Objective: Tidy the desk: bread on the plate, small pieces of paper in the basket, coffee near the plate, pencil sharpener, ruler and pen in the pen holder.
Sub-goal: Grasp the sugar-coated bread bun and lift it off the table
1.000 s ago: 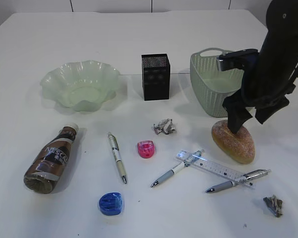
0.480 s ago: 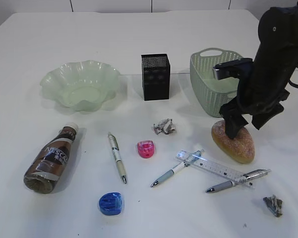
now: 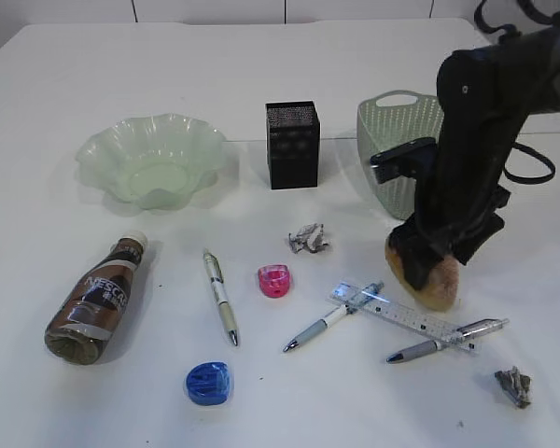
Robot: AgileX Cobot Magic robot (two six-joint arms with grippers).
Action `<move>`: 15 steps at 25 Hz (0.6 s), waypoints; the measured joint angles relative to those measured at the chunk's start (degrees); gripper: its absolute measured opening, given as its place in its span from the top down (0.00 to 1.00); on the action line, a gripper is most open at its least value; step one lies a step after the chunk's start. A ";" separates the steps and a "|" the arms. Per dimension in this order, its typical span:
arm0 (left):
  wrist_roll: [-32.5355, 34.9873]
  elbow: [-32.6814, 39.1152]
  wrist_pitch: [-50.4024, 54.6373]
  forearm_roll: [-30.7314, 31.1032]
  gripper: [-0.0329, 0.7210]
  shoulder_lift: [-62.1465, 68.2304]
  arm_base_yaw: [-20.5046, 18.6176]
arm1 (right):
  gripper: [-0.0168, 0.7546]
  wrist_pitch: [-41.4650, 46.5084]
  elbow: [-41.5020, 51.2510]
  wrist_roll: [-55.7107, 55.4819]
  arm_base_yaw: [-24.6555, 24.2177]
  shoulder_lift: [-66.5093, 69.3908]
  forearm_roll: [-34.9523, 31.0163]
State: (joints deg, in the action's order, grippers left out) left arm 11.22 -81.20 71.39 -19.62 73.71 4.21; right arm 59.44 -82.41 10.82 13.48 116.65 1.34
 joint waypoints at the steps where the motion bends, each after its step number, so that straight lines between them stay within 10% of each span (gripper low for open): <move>1: 0.00 0.00 0.00 0.00 0.26 0.00 0.00 | 0.18 0.00 0.00 0.00 0.00 0.00 0.00; 15: 0.00 0.00 0.08 0.00 0.26 0.00 0.00 | 0.21 -2.09 -0.02 -2.56 1.00 3.52 3.24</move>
State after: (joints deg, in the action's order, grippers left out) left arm 11.22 -81.20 71.47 -19.62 73.71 4.21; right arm 57.35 -82.43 8.26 14.48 120.17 4.58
